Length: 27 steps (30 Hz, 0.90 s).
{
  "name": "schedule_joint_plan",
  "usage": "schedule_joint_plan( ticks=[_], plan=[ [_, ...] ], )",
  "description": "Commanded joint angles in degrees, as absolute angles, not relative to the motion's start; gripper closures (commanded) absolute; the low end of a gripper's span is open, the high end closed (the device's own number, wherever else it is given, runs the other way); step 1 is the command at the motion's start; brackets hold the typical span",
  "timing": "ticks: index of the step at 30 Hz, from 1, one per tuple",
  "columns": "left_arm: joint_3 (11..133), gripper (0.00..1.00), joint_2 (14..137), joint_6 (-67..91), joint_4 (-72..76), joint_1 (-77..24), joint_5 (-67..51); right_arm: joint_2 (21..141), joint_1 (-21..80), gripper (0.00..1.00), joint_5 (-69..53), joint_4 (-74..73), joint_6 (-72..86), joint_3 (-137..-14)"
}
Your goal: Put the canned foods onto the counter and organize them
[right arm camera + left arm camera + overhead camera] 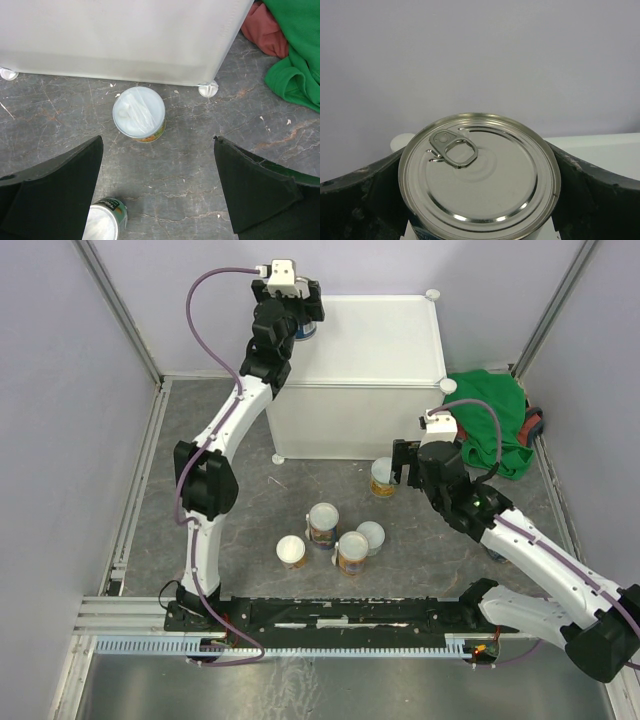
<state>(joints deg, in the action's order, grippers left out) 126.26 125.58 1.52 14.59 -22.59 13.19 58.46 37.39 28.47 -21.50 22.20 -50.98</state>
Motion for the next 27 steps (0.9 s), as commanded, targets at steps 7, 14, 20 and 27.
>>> schedule_joint_plan(
  ticks=[7,14,20,27],
  plan=[
    [126.0,0.01,121.5,2.1,12.0,-22.6,13.0,57.2,37.5,0.0,28.5,-20.7,21.9,-53.0],
    [124.5,0.01,119.3,3.0,11.3,-22.6,12.7,57.0,37.6,0.0,28.7,-21.0,21.5,-53.2],
    [124.6,0.01,118.3,3.1,10.4,-22.6,13.0,57.1,37.5,0.0,28.7,-20.9,21.5,-53.2],
    [126.5,0.01,118.4,3.5,8.4,-22.6,13.2,57.0,37.6,0.0,28.4,-20.8,21.7,-53.2]
  ],
)
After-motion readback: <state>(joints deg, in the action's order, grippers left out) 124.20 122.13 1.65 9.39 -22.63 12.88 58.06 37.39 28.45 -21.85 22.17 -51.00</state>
